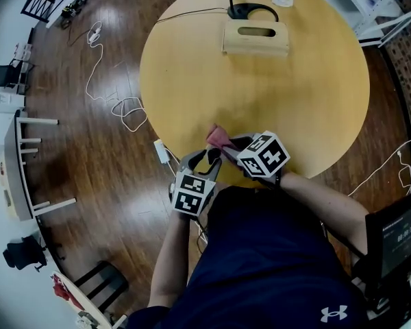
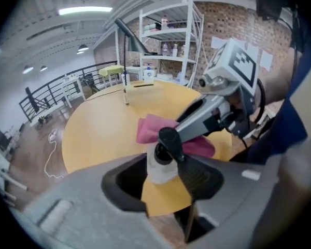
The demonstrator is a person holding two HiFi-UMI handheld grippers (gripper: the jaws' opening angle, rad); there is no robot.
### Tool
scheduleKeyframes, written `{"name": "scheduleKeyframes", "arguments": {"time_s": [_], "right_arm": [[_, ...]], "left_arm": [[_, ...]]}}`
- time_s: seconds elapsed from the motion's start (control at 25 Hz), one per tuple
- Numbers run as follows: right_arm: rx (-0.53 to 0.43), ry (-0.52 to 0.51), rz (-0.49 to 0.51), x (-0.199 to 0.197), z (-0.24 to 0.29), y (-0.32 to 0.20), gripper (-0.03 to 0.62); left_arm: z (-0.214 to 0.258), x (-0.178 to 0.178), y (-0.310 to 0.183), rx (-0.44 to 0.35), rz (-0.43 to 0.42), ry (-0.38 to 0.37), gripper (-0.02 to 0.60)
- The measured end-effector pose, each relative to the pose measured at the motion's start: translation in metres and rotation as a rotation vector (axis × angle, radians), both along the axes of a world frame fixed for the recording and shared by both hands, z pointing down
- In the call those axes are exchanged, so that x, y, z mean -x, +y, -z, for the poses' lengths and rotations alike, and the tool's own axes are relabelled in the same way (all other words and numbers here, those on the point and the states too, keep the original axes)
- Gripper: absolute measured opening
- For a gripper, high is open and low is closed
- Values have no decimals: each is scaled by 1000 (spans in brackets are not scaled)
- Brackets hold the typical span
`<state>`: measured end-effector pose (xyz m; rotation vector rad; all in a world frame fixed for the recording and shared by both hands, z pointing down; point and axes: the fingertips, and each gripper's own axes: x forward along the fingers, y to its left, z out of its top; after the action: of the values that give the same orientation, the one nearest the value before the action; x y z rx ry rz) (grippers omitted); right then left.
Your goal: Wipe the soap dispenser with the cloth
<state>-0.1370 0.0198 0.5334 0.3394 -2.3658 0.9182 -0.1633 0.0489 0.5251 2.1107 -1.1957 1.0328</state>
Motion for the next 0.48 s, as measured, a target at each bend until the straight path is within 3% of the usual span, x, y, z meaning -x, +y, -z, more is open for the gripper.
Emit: {"name": "scheduleKeyframes", "arguments": {"time_s": [0.08, 0.16, 0.36, 0.48], "right_arm": [[-10, 19, 14, 2, 2, 1, 71], [-24, 28, 18, 9, 5, -6, 71], [-30, 21, 23, 30, 10, -26, 72], [-16, -1, 5, 31, 9, -25, 72]], "left_arm": [[0, -5, -1, -15, 24, 18, 183], [-1, -7, -5, -23, 9, -6, 133], [0, -10, -10, -21, -61, -19, 132], [-1, -10, -10, -29, -58, -7, 137]]}}
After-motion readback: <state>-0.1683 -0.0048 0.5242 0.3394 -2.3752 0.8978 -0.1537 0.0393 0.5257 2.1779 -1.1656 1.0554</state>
